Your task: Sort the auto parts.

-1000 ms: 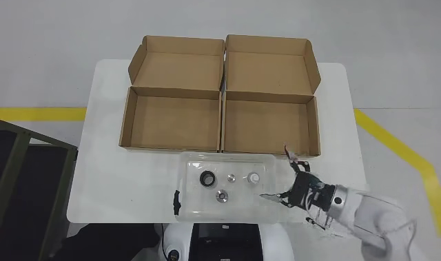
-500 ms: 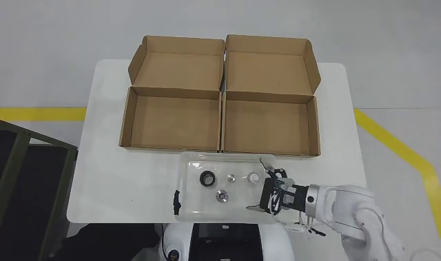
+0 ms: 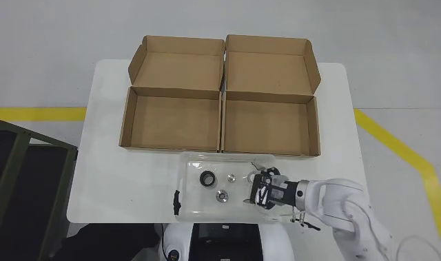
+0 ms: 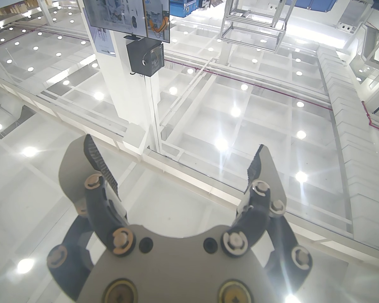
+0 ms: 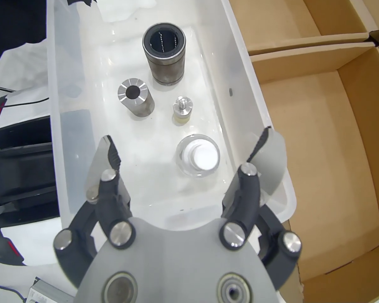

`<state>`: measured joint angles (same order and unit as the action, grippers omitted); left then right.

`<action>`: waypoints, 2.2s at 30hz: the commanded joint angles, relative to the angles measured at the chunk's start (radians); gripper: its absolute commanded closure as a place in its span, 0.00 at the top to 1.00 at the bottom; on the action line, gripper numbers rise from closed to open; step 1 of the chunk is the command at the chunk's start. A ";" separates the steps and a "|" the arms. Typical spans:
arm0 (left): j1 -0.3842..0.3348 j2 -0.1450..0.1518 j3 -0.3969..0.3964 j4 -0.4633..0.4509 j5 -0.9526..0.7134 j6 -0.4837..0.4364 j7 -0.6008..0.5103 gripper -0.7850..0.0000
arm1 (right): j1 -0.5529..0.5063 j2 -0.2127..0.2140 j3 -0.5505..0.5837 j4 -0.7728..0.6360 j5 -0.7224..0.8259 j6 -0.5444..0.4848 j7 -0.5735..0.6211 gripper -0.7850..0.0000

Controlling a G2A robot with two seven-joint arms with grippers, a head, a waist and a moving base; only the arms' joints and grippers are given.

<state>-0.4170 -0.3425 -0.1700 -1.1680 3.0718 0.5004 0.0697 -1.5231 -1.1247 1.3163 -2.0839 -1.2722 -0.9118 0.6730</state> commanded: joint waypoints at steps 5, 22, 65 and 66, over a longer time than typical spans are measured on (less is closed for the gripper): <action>0.000 0.000 0.000 0.000 0.000 0.000 0.000 1.00 | 0.018 0.005 -0.021 0.011 -0.013 0.020 0.025 0.55; 0.000 0.000 0.000 0.000 0.000 0.000 0.000 1.00 | 0.033 0.024 -0.031 -0.016 -0.036 0.048 0.016 0.00; 0.000 0.000 0.000 0.000 0.000 0.000 0.000 1.00 | 0.101 0.026 0.132 -0.161 0.386 0.207 -0.733 0.00; 0.000 0.000 0.000 0.000 0.000 0.000 0.000 1.00 | 0.102 0.025 0.130 -0.162 0.386 0.214 -0.750 0.00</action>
<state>-0.4170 -0.3425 -0.1700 -1.1680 3.0718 0.5004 0.0697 -1.4228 -1.0987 1.4476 -2.2448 -0.8859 -0.7046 -0.0596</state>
